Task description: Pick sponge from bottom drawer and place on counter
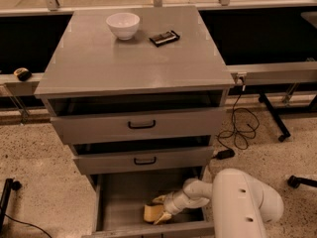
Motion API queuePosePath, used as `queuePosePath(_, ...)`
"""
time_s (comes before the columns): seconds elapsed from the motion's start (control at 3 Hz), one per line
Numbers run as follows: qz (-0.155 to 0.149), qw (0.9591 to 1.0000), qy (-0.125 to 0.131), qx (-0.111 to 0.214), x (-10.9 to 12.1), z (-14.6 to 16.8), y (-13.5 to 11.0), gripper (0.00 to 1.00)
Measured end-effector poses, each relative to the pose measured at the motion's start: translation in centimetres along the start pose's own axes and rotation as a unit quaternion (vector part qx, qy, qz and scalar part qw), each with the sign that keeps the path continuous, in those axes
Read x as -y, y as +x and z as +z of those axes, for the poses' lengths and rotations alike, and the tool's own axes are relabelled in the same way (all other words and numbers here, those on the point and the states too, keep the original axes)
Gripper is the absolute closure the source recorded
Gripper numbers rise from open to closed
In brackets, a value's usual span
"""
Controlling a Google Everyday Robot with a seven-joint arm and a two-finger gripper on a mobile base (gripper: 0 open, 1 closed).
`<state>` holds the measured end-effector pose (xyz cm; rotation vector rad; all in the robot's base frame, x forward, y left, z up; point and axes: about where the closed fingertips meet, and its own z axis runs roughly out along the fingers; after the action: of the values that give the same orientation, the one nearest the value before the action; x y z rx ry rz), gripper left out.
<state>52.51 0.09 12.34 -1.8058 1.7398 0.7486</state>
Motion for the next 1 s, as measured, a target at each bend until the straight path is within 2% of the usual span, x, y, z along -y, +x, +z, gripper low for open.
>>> queuePosePath(0.33,-0.010,0.9999,-0.007,-0.009,-0.2,0.6,0.7,0.09)
queuePosePath(0.67,-0.007,0.9998,-0.009,-0.016,-0.1,1.1,1.4,0.13)
queuePosePath(1.0,-0.009,0.9999,0.005,0.013,0.4,0.6,0.3,0.43)
